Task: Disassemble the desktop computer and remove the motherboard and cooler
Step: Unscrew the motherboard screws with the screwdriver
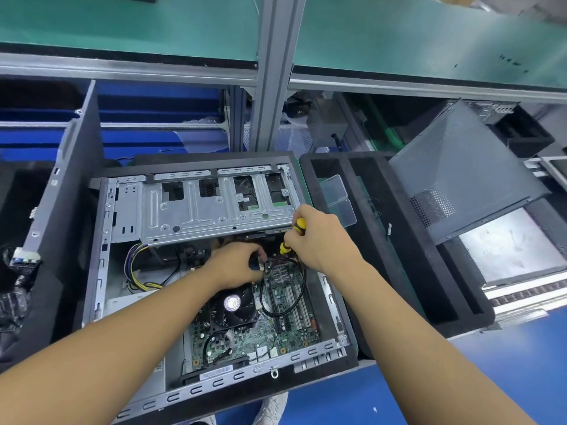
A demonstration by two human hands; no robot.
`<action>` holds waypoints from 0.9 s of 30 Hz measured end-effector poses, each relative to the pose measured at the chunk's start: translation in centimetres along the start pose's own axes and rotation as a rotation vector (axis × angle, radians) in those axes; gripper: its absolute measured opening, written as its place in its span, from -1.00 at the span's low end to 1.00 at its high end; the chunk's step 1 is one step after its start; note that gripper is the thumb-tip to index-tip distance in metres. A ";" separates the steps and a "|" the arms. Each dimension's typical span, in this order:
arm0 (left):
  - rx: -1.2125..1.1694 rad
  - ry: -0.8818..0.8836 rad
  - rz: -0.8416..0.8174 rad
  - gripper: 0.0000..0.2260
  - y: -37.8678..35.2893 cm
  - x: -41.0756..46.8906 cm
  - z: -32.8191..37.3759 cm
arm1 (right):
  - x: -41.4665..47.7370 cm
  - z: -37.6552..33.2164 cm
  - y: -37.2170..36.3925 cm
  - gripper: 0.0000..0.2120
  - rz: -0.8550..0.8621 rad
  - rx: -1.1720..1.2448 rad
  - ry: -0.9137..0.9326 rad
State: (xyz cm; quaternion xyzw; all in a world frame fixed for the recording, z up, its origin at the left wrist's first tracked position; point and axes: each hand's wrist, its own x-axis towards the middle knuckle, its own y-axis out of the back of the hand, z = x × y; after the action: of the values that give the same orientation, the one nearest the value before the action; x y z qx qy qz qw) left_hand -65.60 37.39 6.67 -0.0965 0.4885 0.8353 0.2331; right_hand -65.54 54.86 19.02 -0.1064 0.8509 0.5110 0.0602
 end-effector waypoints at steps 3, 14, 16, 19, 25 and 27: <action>0.085 -0.057 0.066 -0.63 -0.5 -0.4 -0.3 | -0.1 -0.1 0.5 -0.90 0.031 0.034 0.012; -0.132 -0.192 -0.022 -0.82 -0.5 -1.6 0.3 | -0.4 -0.3 1.1 -0.90 0.084 0.113 0.026; -0.171 -0.185 -0.035 -0.81 -0.5 -1.8 0.5 | -0.5 0.0 1.2 -0.90 0.084 0.117 0.026; -0.237 -0.137 -0.013 -0.78 -0.7 -1.8 0.8 | -0.6 0.4 1.2 -0.92 0.083 0.133 0.033; -0.242 -0.145 0.006 -0.87 -0.6 -2.0 1.2 | -0.8 1.4 1.7 -0.91 0.113 0.153 0.039; -0.273 -0.150 -0.039 -0.86 -0.4 -2.0 1.4 | -0.8 1.9 2.2 -0.90 0.175 0.194 0.034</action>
State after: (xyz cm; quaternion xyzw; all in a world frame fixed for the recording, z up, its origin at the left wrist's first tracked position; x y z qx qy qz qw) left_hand -63.54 38.15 7.86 -0.0741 0.3498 0.8941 0.2697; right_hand -65.31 57.60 20.16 -0.0340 0.9032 0.4276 0.0112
